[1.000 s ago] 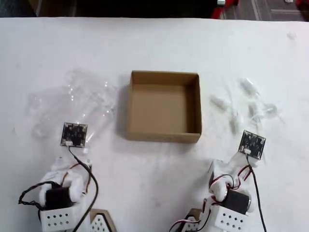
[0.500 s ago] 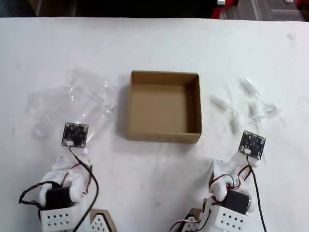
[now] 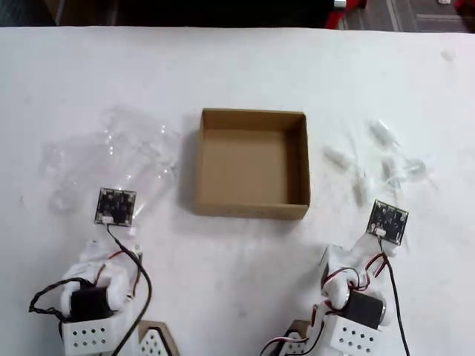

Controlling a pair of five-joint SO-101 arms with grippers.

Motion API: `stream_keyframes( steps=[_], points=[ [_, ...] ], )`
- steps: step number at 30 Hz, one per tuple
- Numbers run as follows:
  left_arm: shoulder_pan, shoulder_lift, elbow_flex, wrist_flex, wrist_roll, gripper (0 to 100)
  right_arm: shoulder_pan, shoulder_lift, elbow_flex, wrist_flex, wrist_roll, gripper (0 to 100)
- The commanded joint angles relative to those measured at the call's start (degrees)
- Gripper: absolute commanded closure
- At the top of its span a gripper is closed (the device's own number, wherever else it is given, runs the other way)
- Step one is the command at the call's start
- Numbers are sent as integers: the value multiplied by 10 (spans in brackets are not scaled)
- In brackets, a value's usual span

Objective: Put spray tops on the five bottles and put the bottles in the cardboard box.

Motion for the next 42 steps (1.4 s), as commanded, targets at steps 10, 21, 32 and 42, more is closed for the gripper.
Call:
stream_keyframes(
  steps=[10,21,32,42],
  points=[
    [7,-7,0,-46,0,976,-5,0,5,0,-2,981],
    [6,-7,0,-45,-2,976,-3,0,5,0,2,981],
    [6,-7,0,-8,-4,976,-2,0,5,0,2,981],
    [-31,-7,0,-39,-4,977,-2,0,5,0,2,981]
  ],
)
